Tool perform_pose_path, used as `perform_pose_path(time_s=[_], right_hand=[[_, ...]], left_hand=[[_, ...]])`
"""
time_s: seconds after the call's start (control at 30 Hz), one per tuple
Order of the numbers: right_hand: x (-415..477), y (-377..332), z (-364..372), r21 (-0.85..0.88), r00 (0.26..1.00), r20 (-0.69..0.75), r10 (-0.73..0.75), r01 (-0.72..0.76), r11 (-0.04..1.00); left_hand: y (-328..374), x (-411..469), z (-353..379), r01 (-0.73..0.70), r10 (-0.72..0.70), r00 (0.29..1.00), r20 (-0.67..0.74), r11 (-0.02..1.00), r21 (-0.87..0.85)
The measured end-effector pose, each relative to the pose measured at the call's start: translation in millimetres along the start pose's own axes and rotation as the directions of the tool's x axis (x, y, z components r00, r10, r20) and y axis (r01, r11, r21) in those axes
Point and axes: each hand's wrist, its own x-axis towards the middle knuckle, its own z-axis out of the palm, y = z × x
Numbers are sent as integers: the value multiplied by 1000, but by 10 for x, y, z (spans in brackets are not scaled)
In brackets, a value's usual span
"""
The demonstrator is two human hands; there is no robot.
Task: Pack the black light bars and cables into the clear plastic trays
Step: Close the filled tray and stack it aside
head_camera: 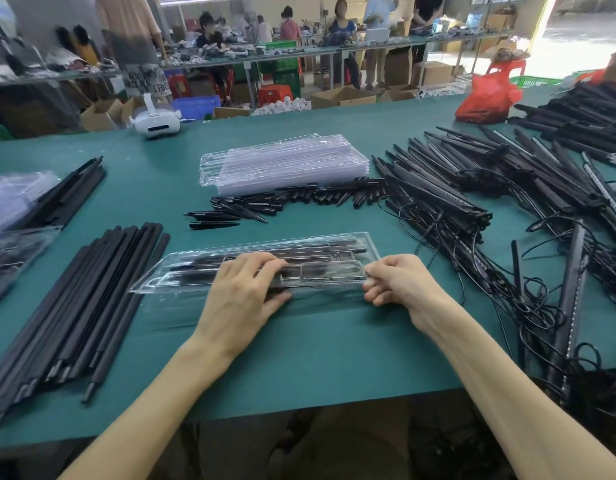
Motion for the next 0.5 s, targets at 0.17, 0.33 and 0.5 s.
perform_pose_path(time_s=[0.17,0.33,0.5], right_hand=[[-7,10,22,22,999,-28,-21,22,1000],[-14,43,1,28,998,-45,-39,40,999],[-17,77,21,11,995,-63,-80,81,997]], left_hand=[[-86,-53,-100,-22,18,999,49,997,78],[-63,-107,-85,-44,41,999,26,991,123],[-51,-131,-51,-51,53,999,-12,990,133]])
